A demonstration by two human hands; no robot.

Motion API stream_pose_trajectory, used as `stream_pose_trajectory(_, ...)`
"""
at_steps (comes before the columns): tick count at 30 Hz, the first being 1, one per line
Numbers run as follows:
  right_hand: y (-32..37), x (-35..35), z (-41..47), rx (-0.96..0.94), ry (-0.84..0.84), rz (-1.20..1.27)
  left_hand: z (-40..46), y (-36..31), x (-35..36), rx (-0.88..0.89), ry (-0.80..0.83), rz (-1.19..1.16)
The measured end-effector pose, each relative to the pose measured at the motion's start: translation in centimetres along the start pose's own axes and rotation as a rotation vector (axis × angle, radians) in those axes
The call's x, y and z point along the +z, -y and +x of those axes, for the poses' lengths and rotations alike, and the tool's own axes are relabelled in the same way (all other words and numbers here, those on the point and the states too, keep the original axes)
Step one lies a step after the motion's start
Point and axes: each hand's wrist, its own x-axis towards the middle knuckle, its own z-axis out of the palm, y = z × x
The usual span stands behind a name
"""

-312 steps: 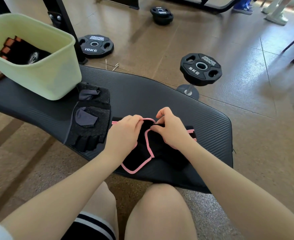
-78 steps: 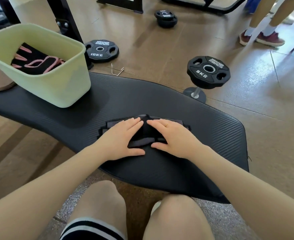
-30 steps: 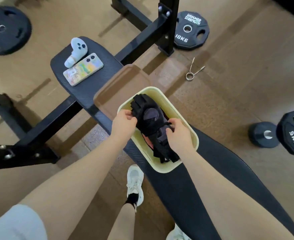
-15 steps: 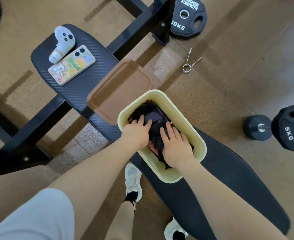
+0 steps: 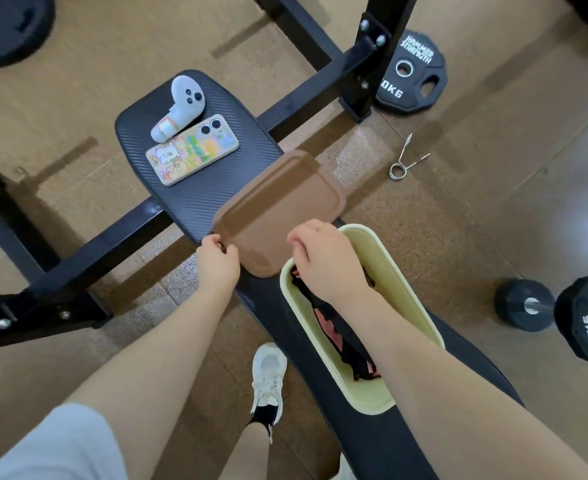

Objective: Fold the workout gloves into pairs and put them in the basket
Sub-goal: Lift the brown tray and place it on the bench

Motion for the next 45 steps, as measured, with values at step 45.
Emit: stream_pose_trajectory(45, -5.5, -5.7, -19.2, 1.151, -0.438, 0.826, -16.1, -11.6, -2.1, 0.829, 0.395, 0.304)
